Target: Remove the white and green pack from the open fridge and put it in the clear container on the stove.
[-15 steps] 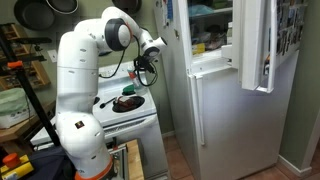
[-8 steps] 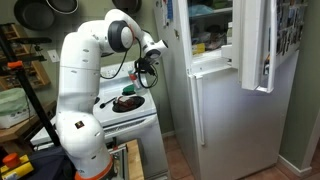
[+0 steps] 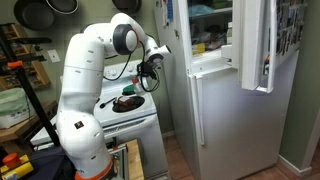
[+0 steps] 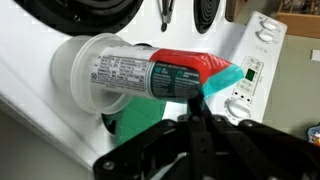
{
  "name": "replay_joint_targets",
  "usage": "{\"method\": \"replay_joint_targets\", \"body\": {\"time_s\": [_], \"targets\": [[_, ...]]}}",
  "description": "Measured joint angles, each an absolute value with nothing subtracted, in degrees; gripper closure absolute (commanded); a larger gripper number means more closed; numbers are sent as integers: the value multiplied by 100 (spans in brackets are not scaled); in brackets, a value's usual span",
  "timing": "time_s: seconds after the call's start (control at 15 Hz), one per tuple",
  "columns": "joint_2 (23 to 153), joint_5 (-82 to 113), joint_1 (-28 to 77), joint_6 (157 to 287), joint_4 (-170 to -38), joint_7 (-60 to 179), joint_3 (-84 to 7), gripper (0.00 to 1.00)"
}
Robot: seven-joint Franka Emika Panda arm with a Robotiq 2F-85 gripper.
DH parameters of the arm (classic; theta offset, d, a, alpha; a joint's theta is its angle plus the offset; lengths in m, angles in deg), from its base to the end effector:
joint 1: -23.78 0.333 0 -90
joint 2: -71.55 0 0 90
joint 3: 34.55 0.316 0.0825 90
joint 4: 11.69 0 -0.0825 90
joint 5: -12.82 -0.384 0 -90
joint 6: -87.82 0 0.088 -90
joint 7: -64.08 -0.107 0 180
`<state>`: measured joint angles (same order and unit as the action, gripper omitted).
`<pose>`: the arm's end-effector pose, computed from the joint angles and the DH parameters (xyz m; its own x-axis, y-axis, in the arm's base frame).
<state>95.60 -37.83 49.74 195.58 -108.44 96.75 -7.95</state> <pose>0.3769 0.5319 0.3974 0.5327 0.8327 0.1514 0.5209 -0.1816 -0.8341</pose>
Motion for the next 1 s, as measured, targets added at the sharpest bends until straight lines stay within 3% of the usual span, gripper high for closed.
{"method": "replay_joint_targets", "body": {"time_s": [0.13, 0.2, 0.27, 0.33, 0.93, 1.0], "targets": [[9619, -3782, 4973, 19558, -10845, 9668, -818, 98], [9649, -3779, 4974, 19558, -10846, 9658, -820, 89], [9678, -3778, 4977, 19558, -10847, 9647, -819, 73], [9707, -3778, 4982, 19558, -10848, 9632, -819, 70], [9760, -3779, 4992, 19558, -10848, 9481, -814, 1], [9760, -3779, 4992, 19558, -10843, 9477, -811, 0]]}}
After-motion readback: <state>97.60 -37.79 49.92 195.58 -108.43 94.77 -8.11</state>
